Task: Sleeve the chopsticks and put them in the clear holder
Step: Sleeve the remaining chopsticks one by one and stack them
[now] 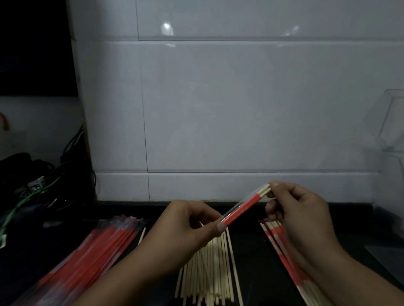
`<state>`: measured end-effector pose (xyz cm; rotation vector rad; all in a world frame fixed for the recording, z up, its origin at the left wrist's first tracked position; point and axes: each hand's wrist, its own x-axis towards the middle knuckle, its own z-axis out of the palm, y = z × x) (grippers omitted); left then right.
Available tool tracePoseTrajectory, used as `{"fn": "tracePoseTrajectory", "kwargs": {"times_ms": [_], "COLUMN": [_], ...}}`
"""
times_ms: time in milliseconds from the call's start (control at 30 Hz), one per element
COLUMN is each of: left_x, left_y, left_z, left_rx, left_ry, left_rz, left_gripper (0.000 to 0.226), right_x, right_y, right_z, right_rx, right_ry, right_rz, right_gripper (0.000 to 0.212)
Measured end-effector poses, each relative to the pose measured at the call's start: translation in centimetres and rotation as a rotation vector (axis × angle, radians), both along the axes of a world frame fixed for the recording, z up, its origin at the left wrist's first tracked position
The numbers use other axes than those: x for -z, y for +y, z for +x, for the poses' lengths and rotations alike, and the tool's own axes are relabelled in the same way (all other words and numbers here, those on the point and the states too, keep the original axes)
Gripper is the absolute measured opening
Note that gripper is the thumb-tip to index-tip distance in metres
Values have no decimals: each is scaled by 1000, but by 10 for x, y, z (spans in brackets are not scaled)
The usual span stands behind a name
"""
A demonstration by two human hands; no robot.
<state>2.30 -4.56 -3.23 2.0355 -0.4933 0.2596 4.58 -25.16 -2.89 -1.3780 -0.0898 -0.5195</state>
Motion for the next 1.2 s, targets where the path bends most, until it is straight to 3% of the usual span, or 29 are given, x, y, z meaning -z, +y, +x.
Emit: {"fn": "tracePoseTrajectory", "kwargs": {"times_ms": [100, 167, 233, 333, 433, 500, 567, 700, 800, 900, 1000, 1100, 1200], "left_x": [2, 4, 4, 1, -3, -5, -2, 8, 13, 20, 25, 25, 22], "left_y": [-6, -10, -13, -12, 7, 31, 60, 88, 89, 89, 91, 87, 81], "left_z": [0, 0, -2, -6, 1, 11, 23, 32, 34, 38, 43, 46, 47], "left_rx": [-34, -43, -21, 56, -207, -466, -669, -804, -783, -756, -757, -768, -752], "left_ry": [-13, -26, -6, 47, -83, -125, -46, 144, 215, 266, 254, 216, 197], "left_rz": [-174, -231, -200, -130, 164, 410, 601, 822, 888, 929, 873, 833, 763], "left_gripper": [2, 3, 2, 16, 39, 36, 29, 33, 38, 36, 34, 30, 24], "right_x": [-2, 0, 3, -1, -12, -16, -13, 7, 15, 15, 12, 9, 11], "right_y": [9, 14, 17, 9, -19, -42, -60, -68, -62, -55, -47, -26, 1], "right_z": [-3, -10, -14, -6, 10, 17, 22, 37, 43, 39, 31, 16, -4], "right_rx": [-296, -405, -356, -248, -121, -73, -69, -8, 86, 172, 272, 228, 60], "right_ry": [96, 141, 151, 129, 204, 295, 411, 554, 517, 443, 243, 49, 2], "right_rz": [158, -5, -178, -172, -171, -386, -644, -1073, -1242, -1279, -1261, -1196, -1271], "right_gripper": [28, 30, 29, 29, 31, 34, 33, 25, 20, 15, 13, 10, 10]}}
